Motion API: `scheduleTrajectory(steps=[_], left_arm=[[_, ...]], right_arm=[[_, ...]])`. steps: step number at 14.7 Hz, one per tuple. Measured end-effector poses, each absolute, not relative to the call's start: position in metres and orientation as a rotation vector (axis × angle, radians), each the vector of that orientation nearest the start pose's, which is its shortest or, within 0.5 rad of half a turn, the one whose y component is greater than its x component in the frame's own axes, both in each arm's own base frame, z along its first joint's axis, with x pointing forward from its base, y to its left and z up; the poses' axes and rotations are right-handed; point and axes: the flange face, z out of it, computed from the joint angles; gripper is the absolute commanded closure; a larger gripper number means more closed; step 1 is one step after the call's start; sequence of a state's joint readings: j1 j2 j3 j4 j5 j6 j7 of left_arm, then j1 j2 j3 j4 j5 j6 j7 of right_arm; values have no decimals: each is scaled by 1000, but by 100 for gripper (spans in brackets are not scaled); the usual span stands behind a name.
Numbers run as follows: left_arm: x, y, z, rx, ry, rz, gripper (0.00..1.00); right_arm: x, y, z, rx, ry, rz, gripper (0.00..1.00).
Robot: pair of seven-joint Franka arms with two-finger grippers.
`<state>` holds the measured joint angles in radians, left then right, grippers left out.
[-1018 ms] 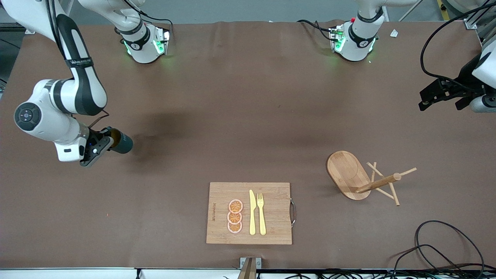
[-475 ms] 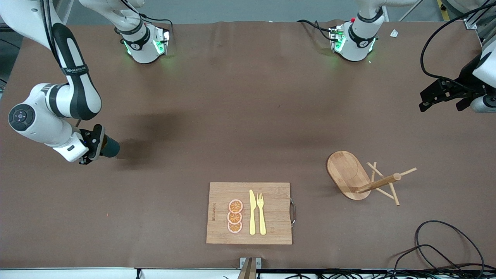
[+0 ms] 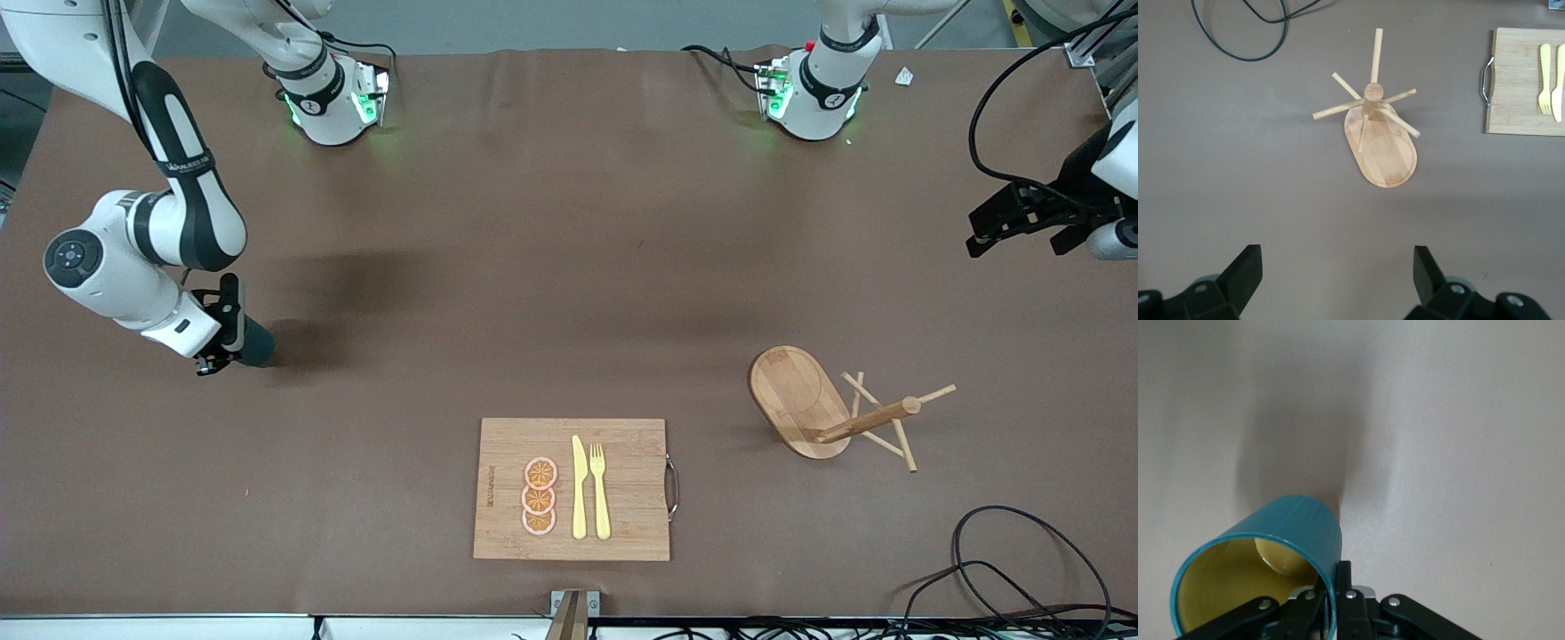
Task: Transfer cup from left to right arm and place
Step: 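Carry the teal mug away from the stand with the right gripper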
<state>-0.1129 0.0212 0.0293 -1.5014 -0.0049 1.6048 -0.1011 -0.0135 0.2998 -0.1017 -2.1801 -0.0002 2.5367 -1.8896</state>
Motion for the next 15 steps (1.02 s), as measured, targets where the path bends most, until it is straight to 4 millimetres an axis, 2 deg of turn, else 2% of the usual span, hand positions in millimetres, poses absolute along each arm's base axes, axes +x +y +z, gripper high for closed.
scheduleTrajectory(steps=[4, 5, 6, 12, 15], left_arm=[[563, -47, 649, -3151, -30, -128, 0], [563, -47, 649, -3151, -30, -128, 0], [563, -47, 649, -3151, -30, -128, 0], [563, -47, 649, -3151, -30, -128, 0], [563, -47, 649, -3151, -30, -128, 0]], right_arm=[[560, -60, 245, 1921, 2404, 9, 99], [560, -60, 242, 1922, 2406, 6, 90], [560, -60, 240, 1922, 2406, 5, 1], [558, -60, 239, 2008, 2371, -21, 0], [563, -58, 251, 2115, 2310, -47, 0]])
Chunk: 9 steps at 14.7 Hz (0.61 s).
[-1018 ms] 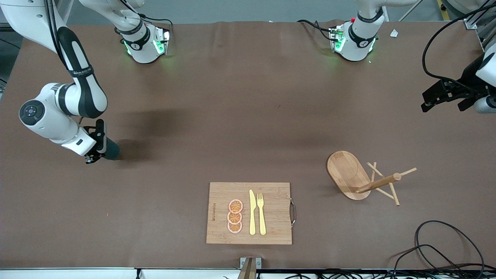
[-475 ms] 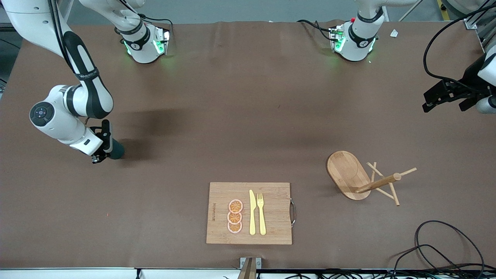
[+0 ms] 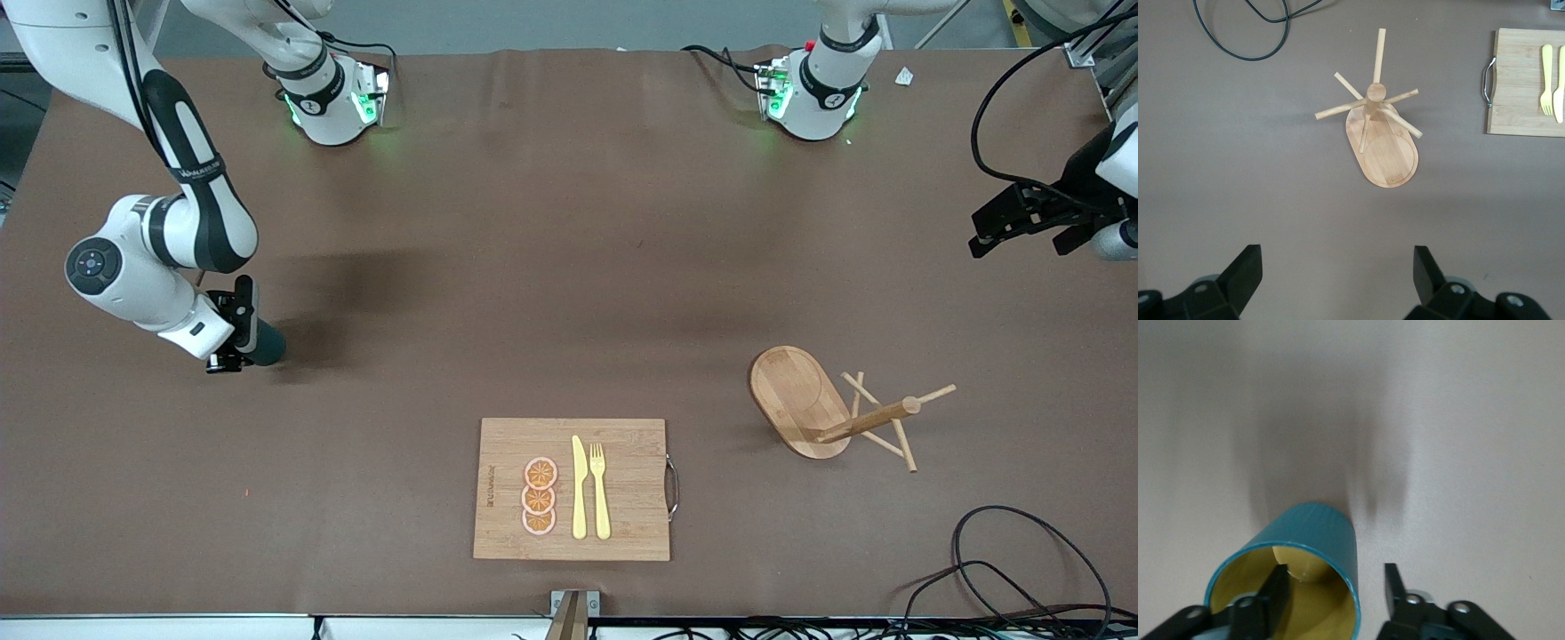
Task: Transfer cup from left to right arm and place
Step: 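Carry the teal mug away from the stand with the right gripper, then set the teal mug down and open the right gripper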
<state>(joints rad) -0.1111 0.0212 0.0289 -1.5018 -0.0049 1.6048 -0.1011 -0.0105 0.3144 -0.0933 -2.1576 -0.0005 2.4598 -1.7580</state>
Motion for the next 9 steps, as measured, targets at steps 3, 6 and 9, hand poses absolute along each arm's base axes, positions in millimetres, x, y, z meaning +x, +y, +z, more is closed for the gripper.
scheduleTrajectory(steps=[3, 6, 9], left_arm=[[563, -47, 648, -3151, -30, -128, 0], [563, -47, 648, -3151, -30, -127, 0], [563, -47, 648, -3151, -30, -127, 0]], right_arm=[[577, -60, 286, 2320, 2160, -99, 0], [583, -59, 326, 2558, 1842, -73, 0], [579, -51, 358, 2764, 1543, -107, 0]])
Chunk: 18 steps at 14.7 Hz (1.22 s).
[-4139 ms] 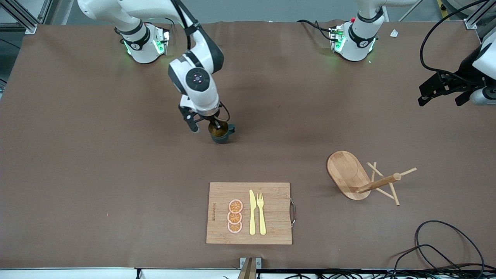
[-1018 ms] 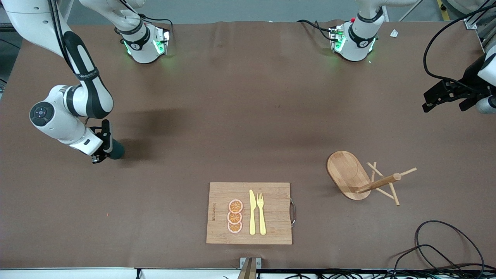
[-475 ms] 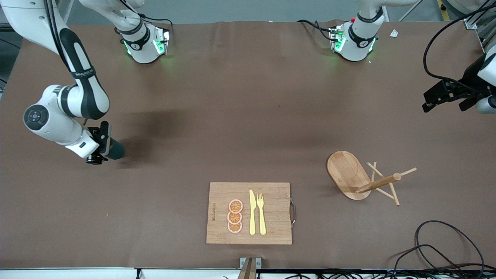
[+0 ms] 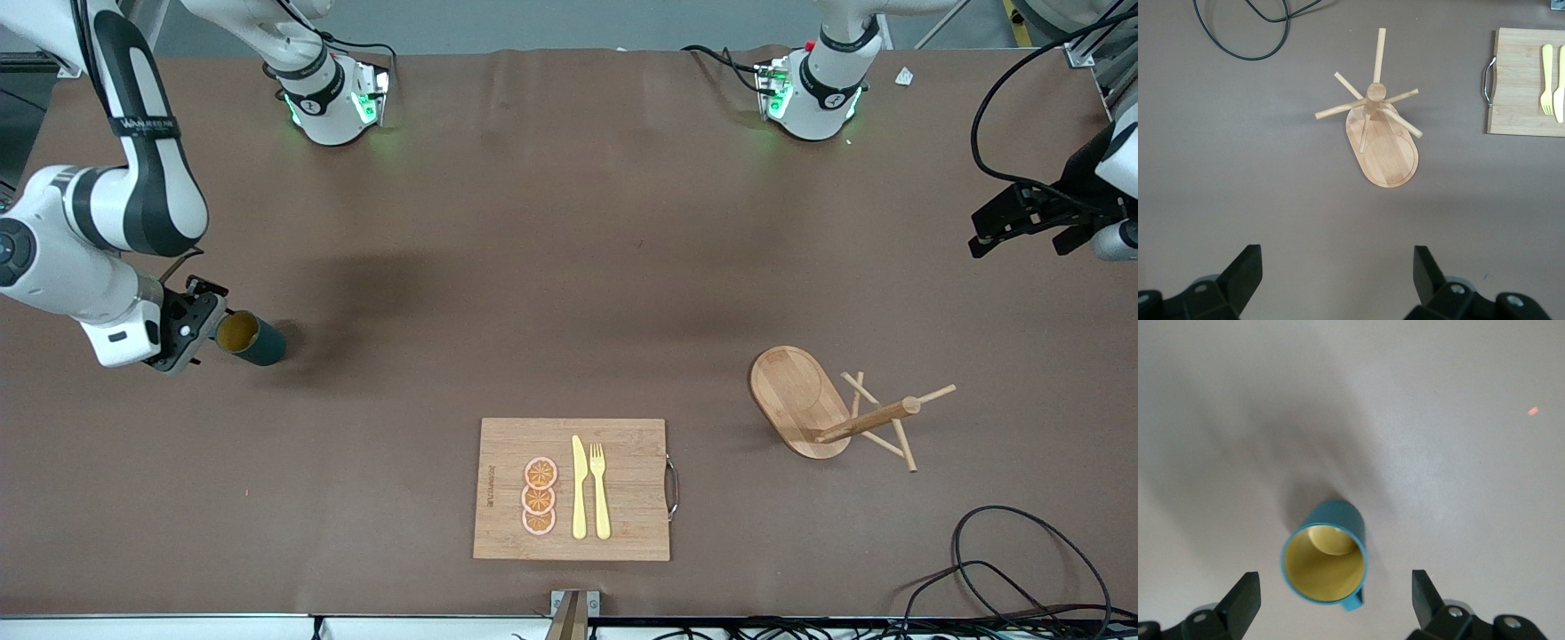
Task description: Transfer cup from left to right arm and place
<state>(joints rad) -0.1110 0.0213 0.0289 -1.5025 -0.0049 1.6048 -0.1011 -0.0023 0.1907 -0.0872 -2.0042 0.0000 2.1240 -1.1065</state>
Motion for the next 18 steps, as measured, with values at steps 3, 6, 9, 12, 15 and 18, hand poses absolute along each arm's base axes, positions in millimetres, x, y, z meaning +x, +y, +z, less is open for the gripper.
scheduleTrajectory(steps=[3, 6, 9, 12, 15, 18], left_arm=[[563, -47, 648, -3151, -30, -126, 0], [564, -47, 648, -3151, -31, -128, 0], [564, -47, 648, -3151, -31, -130, 0], [564, -47, 648, -3151, -31, -133, 0], [564, -47, 648, -3151, -31, -134, 0], [564, -47, 649, -3151, -31, -140, 0]], right_arm=[[585, -43, 396, -2831, -1267, 151, 0], [592, -45, 436, -2925, -1016, 196, 0], [594, -52, 467, -3011, -731, 233, 0], [594, -65, 497, -3076, -447, 245, 0], [592, -78, 522, -3110, -212, 247, 0], [590, -80, 545, -3124, -28, 257, 0]])
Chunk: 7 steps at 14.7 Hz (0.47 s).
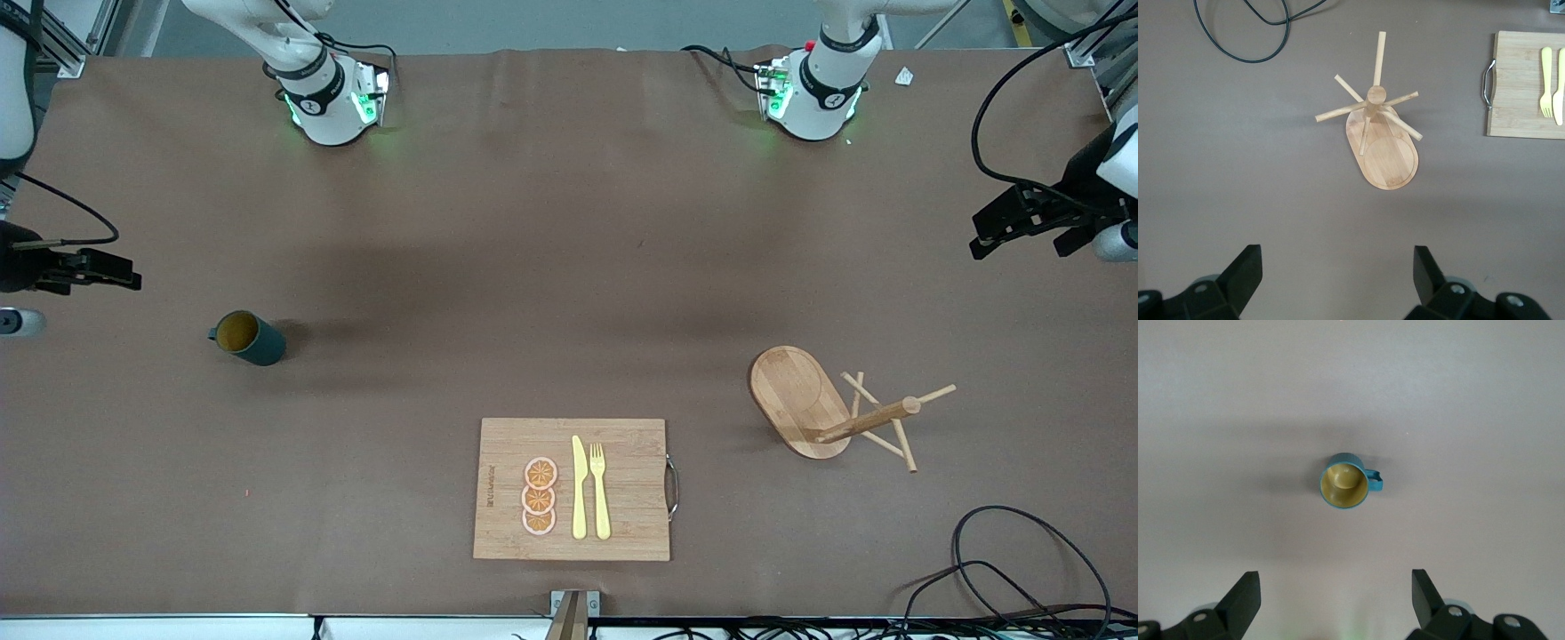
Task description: Transfer cup from left to right arm and place
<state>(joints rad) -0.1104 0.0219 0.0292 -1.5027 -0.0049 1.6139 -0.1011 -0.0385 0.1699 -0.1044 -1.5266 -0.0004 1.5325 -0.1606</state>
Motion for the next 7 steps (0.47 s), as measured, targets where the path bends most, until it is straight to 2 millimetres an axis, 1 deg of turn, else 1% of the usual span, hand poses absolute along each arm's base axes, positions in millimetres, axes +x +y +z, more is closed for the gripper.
scheduleTrajectory(steps=[2, 6, 7], left_arm=[[565, -47, 649, -3151, -31, -142, 0], [565, -47, 649, -3151, -32, -144, 0], [565, -47, 649, -3151, -32, -144, 0]], right_arm=[[591, -80, 556, -3131, 12, 231, 0], [593, -80, 585, -3143, 29, 157, 0], [593, -80, 590, -3145, 31, 146, 0]])
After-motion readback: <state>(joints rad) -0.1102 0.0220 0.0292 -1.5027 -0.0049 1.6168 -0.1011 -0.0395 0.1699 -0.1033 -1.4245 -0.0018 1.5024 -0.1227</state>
